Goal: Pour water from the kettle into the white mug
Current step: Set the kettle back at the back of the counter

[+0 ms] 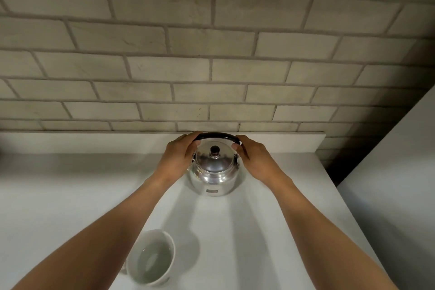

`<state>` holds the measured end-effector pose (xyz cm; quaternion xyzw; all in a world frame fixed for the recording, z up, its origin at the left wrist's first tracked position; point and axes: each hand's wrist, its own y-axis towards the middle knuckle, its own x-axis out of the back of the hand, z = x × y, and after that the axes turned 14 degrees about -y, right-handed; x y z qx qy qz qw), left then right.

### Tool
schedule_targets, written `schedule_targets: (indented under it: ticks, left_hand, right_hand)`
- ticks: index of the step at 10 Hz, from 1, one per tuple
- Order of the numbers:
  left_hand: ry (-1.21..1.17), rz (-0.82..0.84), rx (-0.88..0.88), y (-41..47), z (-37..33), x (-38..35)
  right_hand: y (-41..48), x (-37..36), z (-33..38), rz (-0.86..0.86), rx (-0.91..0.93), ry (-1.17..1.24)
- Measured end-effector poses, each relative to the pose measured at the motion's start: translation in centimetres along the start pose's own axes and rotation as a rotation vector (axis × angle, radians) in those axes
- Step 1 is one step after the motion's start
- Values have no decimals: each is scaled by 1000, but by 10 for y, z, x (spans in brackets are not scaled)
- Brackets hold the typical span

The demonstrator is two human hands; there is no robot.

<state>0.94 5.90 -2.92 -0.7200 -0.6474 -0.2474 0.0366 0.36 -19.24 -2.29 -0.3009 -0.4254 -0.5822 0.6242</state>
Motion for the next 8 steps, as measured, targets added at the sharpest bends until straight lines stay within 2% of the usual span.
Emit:
schedule_targets:
  ticks: [5, 7, 8]
  left_hand:
    - [45, -2, -14, 27, 35, -8]
    - [54, 51, 74, 27, 30, -6]
    - [85, 1, 68, 24, 12, -4]
  right_hand:
    - [34, -23, -19, -11, -30, 42]
    - [29, -19, -17, 33, -91, 57]
    - [16, -11, -13, -32, -131, 35]
